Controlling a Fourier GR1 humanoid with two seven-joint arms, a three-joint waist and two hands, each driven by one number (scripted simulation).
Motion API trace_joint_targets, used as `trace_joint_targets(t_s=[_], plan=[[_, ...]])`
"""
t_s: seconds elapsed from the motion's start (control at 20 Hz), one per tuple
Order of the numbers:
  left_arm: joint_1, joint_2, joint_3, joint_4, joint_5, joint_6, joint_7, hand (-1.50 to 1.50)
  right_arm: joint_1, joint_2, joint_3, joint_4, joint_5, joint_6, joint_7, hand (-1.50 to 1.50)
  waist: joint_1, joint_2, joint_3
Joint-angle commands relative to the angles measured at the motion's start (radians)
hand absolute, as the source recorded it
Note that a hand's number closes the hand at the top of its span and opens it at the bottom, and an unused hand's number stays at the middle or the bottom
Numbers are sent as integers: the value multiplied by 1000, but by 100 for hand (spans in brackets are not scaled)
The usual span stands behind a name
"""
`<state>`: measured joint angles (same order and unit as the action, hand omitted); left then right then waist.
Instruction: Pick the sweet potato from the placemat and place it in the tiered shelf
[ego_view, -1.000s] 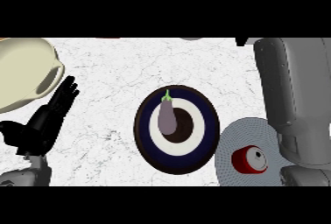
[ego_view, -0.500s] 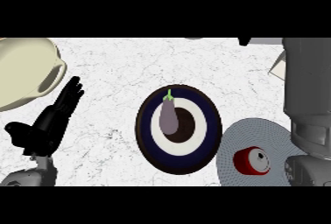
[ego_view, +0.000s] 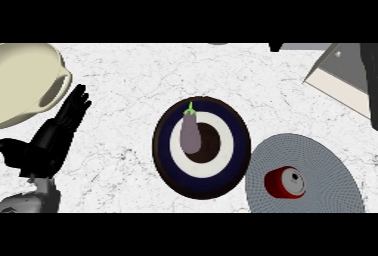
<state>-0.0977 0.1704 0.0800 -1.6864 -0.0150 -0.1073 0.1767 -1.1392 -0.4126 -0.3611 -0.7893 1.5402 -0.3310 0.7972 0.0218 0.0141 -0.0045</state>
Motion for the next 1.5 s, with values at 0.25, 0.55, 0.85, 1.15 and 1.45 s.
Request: trace_joint_targets(t_s=[0.25, 0.55, 0.85, 1.15, 1.45], plan=[[-10, 12, 15, 27, 9, -19, -16, 0, -150, -149, 90, 218, 124, 90, -95, 150, 6, -5, 4], [-41, 1, 10, 26, 5, -6, 25, 0, -196, -189, -11, 324, -10, -62, -271, 150, 15, 2, 5], [-4, 8, 11, -9, 21, -26, 41, 0, -246, -211, -10, 440, -26, 126, -334, 150, 9, -6, 5], [3, -5, 4, 8, 15, -29, -12, 0, -203, -248, -34, 541, -60, 183, -457, 150, 21, 3, 5], [-10, -4, 0, -50, 2, -8, 68, 0, -147, -226, -41, 526, -75, 141, -368, 150, 11, -3, 5]])
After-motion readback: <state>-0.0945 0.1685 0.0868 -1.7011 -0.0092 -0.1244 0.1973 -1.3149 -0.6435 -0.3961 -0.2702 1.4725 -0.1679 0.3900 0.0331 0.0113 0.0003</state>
